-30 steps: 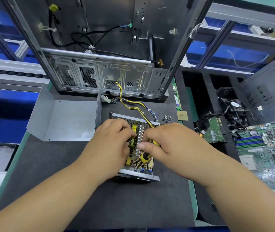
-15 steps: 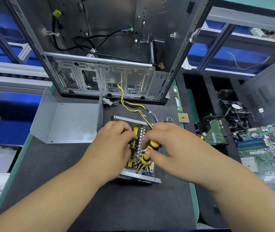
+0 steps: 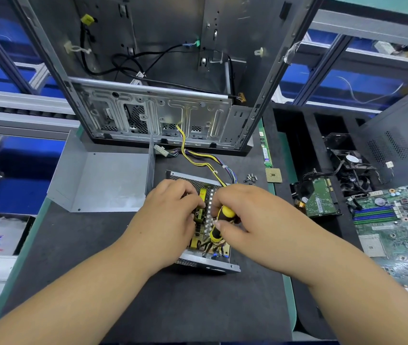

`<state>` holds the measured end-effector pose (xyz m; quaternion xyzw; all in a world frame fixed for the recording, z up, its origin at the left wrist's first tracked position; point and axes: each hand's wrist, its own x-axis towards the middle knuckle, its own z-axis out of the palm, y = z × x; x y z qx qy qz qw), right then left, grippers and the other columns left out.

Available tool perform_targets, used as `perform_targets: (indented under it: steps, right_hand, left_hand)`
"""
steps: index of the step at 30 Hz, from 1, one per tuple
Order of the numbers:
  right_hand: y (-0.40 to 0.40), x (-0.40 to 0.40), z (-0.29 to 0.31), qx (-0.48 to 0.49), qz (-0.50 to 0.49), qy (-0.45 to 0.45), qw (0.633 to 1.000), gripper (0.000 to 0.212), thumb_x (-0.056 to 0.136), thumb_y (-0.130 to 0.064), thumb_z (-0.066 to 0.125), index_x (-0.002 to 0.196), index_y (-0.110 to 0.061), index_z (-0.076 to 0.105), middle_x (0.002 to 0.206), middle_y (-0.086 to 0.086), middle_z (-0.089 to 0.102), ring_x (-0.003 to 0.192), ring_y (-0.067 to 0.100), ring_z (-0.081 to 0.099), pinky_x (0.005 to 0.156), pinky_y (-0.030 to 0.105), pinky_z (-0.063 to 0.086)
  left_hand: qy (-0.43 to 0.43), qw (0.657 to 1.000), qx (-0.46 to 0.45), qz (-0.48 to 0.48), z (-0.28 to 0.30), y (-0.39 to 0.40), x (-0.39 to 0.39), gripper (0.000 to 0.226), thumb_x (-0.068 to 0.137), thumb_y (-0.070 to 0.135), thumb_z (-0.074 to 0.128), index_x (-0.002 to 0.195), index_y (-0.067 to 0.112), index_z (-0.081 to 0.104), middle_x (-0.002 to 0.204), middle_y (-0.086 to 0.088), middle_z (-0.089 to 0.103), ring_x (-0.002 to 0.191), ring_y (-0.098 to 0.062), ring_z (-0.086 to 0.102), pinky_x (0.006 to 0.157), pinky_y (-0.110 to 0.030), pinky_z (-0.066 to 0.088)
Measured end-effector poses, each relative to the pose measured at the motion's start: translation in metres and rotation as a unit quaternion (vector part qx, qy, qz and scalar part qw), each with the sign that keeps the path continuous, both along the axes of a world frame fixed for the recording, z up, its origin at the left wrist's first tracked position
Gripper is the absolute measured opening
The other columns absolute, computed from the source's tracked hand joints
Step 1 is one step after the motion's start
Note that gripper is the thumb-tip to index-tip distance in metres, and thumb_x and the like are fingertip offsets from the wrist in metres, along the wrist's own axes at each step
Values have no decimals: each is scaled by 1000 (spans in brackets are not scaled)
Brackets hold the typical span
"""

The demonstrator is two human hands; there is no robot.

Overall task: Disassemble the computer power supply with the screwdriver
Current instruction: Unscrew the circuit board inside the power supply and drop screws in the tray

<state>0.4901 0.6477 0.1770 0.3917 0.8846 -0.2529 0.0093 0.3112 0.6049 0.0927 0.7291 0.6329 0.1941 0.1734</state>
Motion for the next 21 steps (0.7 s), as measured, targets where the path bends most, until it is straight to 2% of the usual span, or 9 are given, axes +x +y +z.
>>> perform_targets:
  steps: [3,7,12,17,19,21]
  right_hand:
    - [-1,1,-1,24,11,-14,1000,16,95,-36,48,101,-25,59,93,-9,55,93,14,50,84,33,41]
    - [-2,-2,-2,39,-6,-30,999,34,95,-57,40,100,-31,60,81,-9,57,83,12,53,71,32,42]
    - [-2,-2,-4,8,-14,-7,1000,12,97,-39,52,104,-28,54,77,-11,51,78,11,48,69,31,40]
    - [-1,0,-2,-16,2,-9,1000,8,95,-29,54,100,-22,56,89,-8,52,82,10,44,73,29,37]
    - [-1,1,-2,1,11,-24,1000,11,95,-30,50,100,-22,57,91,-7,54,85,12,44,73,29,36]
    - [-1,1,-1,23,13,-40,999,21,97,-43,47,99,-26,58,85,-8,55,85,14,50,75,32,40]
  left_hand:
    - [0,1000,1,-1,-1,0,0,30,85,8,60,110,24,68,115,9,53,114,-19,42,97,-37,41]
    - [-1,1000,2,1,-1,0,0,27,85,11,64,109,23,69,115,8,53,113,-19,43,94,-37,42]
    - [-4,1000,13,0,-2,0,0,29,83,7,62,106,23,69,113,8,55,113,-21,44,94,-37,42]
    - [0,1000,18,0,-3,0,0,30,83,6,62,107,21,70,113,7,55,113,-21,44,94,-35,43]
    - [0,1000,19,0,-3,0,0,31,82,6,62,108,22,70,114,7,54,113,-20,44,95,-34,42]
    - [-1,1000,15,0,-4,0,0,31,83,8,62,109,23,70,115,8,53,114,-19,43,95,-33,41]
